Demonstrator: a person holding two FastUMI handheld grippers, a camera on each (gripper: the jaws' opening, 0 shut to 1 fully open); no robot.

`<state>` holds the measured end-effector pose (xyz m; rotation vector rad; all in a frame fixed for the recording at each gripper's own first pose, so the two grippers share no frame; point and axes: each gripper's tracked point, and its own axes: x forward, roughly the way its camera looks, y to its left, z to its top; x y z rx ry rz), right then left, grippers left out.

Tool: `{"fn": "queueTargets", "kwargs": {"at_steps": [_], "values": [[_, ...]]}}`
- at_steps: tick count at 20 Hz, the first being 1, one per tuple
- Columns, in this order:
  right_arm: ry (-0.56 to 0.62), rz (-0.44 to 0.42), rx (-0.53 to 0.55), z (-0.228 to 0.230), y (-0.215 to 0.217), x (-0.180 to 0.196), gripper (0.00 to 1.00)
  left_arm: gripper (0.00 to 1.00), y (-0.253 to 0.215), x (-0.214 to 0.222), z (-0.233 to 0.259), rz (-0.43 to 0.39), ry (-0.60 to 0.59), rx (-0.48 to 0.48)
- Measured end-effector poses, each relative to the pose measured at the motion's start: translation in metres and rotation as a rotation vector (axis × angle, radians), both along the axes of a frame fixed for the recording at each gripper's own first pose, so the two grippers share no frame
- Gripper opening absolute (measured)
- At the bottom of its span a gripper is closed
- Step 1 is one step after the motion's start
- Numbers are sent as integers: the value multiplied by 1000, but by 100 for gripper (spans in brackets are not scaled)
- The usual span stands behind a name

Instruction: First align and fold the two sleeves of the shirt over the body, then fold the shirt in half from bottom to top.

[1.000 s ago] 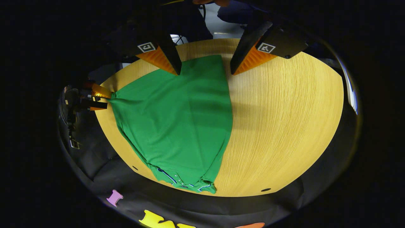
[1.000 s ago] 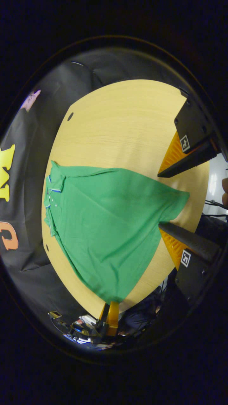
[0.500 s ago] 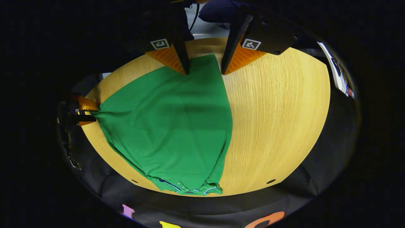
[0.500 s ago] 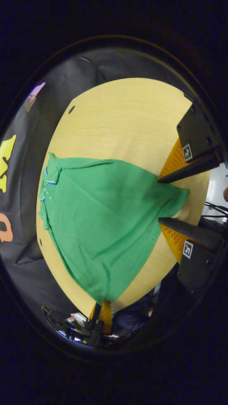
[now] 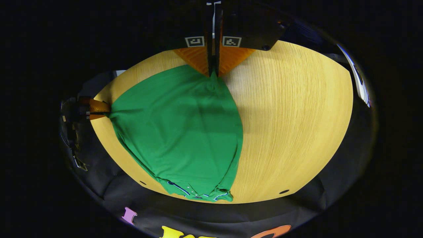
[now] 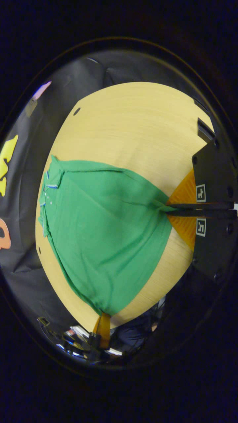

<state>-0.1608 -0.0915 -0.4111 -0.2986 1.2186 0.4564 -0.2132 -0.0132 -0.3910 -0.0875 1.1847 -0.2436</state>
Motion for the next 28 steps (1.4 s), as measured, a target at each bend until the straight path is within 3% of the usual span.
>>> {"fn": "queueTargets", "kwargs": {"at_steps": [2,14,19,28], "values": [[8,-30,18,3,-1,2,5,5,-4,5,8,-19,-25,-16],[-42,-114,127,59,6,43,3,3,5,49,63,-20,-146,-57],[-105,-151,178,91,11,82,3,4,10,97,102,8,-262,-79],[-210,-195,221,133,30,165,2,4,20,180,134,-12,-376,-85]]}}
